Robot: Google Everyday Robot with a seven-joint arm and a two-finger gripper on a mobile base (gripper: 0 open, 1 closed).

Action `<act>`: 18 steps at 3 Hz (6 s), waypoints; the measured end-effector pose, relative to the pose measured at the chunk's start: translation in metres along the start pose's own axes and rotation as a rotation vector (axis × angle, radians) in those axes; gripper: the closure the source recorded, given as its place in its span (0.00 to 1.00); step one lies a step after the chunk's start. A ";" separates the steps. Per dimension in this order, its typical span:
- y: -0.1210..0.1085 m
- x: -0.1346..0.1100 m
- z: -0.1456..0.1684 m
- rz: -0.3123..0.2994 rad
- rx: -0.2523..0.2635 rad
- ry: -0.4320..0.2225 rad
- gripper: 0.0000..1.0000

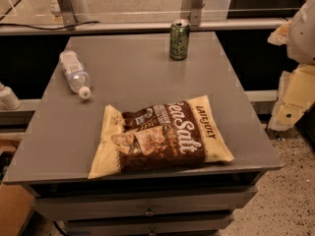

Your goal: Move brown chip bag near green can

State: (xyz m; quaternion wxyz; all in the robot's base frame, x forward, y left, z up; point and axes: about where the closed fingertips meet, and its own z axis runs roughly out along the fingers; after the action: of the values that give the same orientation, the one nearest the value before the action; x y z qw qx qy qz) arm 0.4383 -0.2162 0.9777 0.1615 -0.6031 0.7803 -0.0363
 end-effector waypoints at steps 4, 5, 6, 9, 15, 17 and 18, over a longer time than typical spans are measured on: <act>0.043 -0.064 0.058 -0.059 -0.159 -0.162 0.00; 0.059 -0.082 0.081 -0.072 -0.201 -0.201 0.00; 0.072 -0.096 0.107 -0.082 -0.185 -0.233 0.00; 0.087 -0.107 0.155 -0.060 -0.160 -0.263 0.38; -0.020 -0.069 0.074 0.009 0.059 -0.228 1.00; -0.078 -0.048 0.104 -0.037 0.091 -0.193 1.00; -0.115 -0.048 0.121 -0.089 0.109 -0.199 1.00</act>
Offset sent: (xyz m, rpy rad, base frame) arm -0.0013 0.0409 -0.0262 0.0732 0.0500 0.0771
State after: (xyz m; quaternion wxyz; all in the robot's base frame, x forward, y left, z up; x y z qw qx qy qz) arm 0.5911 -0.1844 0.9025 0.2689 -0.6281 0.7298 -0.0260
